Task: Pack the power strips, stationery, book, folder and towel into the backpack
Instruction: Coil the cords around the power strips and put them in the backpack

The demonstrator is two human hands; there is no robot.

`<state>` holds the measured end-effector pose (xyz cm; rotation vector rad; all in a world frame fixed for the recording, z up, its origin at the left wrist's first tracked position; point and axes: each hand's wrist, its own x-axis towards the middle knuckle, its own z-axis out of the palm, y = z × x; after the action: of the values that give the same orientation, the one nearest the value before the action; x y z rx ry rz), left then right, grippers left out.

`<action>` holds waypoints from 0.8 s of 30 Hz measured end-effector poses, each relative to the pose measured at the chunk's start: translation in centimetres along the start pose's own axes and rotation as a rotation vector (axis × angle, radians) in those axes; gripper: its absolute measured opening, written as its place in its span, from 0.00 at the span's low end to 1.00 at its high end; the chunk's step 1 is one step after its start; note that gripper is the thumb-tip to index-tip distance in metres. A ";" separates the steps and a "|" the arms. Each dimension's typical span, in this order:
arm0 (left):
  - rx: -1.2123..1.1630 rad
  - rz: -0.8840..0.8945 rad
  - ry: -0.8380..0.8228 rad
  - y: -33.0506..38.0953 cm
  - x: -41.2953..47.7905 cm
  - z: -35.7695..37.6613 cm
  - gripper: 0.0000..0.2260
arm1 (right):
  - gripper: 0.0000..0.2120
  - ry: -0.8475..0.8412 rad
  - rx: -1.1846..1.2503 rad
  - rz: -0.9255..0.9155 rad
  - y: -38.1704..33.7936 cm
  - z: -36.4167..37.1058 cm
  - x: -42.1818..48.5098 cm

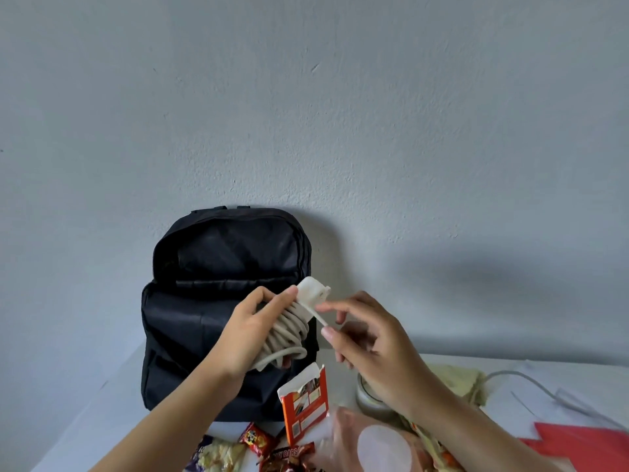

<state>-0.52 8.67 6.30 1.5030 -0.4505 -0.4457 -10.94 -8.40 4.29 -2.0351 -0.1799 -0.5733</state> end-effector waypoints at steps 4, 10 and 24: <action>-0.398 -0.100 -0.118 1.7 -0.6 -0.3 0.20 | 0.11 -0.098 0.117 0.153 1.2 -0.9 -0.9; -0.416 -0.060 -0.324 2.7 -0.9 -0.8 0.19 | 0.22 -0.230 0.116 0.241 2.4 -3.1 0.2; 0.710 0.088 -0.482 1.8 -0.7 -1.0 0.28 | 0.14 -0.142 -0.281 0.169 1.3 -4.3 3.2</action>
<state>-0.51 9.92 8.08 2.0439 -1.1373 -0.6178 -9.09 -13.09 6.52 -2.3381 -0.0106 -0.3634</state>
